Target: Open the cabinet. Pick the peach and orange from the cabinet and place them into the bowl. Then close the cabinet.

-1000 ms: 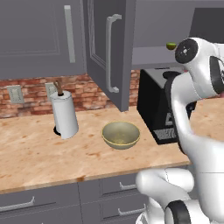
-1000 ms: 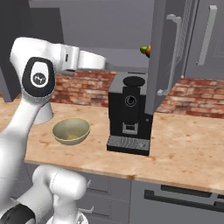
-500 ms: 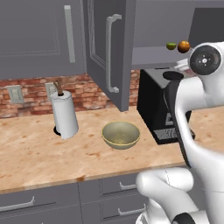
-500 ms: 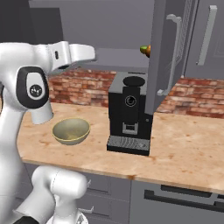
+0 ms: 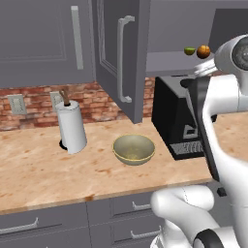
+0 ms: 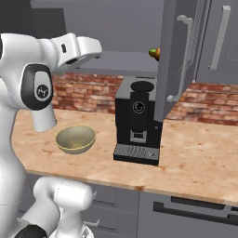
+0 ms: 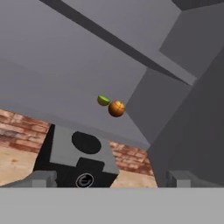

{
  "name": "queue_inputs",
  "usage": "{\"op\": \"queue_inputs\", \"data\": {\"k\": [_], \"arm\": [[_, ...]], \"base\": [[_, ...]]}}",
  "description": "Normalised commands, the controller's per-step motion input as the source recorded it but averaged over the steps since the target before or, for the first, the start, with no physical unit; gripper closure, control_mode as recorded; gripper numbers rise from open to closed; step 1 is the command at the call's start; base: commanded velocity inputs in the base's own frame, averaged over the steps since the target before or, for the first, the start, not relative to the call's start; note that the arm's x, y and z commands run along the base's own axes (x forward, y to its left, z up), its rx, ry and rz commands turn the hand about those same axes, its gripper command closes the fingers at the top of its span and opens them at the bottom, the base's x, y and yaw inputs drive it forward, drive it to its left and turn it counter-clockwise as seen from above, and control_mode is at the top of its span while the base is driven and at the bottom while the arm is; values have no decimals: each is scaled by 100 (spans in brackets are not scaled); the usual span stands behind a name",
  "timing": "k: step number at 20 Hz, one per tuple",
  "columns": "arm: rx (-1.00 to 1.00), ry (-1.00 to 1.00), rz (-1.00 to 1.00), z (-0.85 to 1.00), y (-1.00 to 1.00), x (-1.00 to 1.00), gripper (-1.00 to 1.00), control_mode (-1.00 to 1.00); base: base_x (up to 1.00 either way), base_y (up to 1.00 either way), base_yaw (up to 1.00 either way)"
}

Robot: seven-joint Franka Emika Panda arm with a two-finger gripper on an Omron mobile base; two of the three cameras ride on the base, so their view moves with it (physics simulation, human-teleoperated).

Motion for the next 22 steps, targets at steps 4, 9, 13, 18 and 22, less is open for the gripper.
{"op": "queue_inputs", "data": {"k": [4,9,13,18,22], "arm": [[0,-1,0,0,0,0,-100,-100],[4,-1,0,0,0,-2,-100,-100],[0,0,0,0,0,0,-100,-100],[0,16,0,-14,0,-4,-100,-100],[9,39,2,-26,-21,-8,-100,-100]], "base": [[0,0,0],[0,0,0],[0,0,0],[0,0,0],[0,0,0]]}}
